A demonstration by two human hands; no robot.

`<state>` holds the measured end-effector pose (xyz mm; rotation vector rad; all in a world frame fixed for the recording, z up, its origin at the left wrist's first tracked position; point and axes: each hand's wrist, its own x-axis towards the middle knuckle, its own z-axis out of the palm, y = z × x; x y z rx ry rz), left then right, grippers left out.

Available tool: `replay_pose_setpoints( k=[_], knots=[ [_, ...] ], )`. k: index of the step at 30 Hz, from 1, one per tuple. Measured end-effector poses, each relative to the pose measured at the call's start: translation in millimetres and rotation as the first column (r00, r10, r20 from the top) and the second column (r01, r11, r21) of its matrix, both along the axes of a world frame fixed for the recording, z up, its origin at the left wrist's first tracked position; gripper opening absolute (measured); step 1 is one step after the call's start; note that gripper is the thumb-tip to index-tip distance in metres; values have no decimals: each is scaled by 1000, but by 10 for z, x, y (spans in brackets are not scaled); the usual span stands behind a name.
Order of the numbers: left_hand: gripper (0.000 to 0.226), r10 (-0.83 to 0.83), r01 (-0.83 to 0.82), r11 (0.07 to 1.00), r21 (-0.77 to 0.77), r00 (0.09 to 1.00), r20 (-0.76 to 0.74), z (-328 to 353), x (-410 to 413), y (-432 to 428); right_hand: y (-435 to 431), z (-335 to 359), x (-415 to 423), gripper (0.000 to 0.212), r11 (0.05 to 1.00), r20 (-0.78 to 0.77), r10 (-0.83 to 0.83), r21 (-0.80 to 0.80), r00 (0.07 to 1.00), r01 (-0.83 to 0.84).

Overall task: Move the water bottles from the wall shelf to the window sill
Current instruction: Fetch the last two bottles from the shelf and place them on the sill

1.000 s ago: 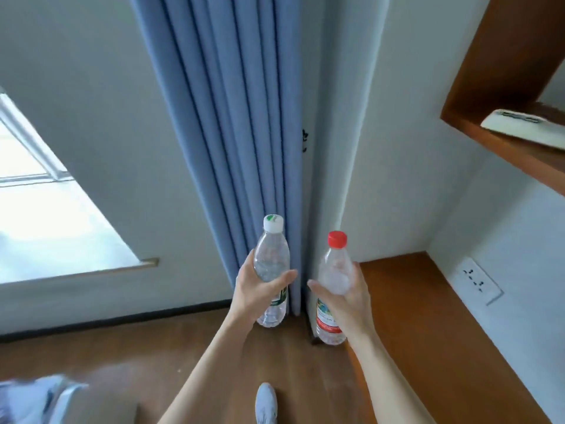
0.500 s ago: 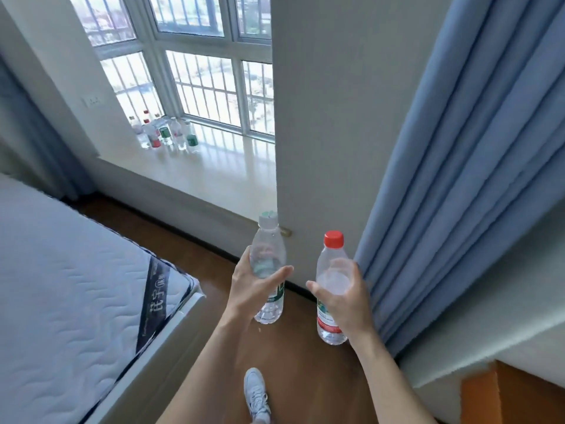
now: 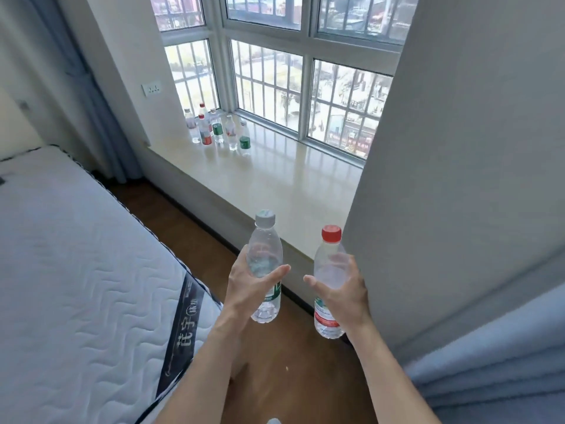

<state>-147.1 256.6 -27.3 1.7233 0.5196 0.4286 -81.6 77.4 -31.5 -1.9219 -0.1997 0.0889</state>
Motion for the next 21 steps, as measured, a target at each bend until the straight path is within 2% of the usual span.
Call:
replay_pose_setpoints(
  k=[10, 15, 21],
  knots=[
    [54, 150, -150, 988, 31, 989, -1, -5, 567, 999, 1095, 27, 778, 55, 986, -62, 168, 1, 984, -168],
    [44, 233, -232, 971, 55, 973, -4, -65, 898, 1432, 1605, -48, 1267, 56, 970, -42, 238, -35, 970, -239],
    [46, 345, -344, 934, 93, 939, 9, -80, 1561, 2071, 2386, -59, 2115, 59, 936, -8, 351, -38, 936, -351]
  ],
)
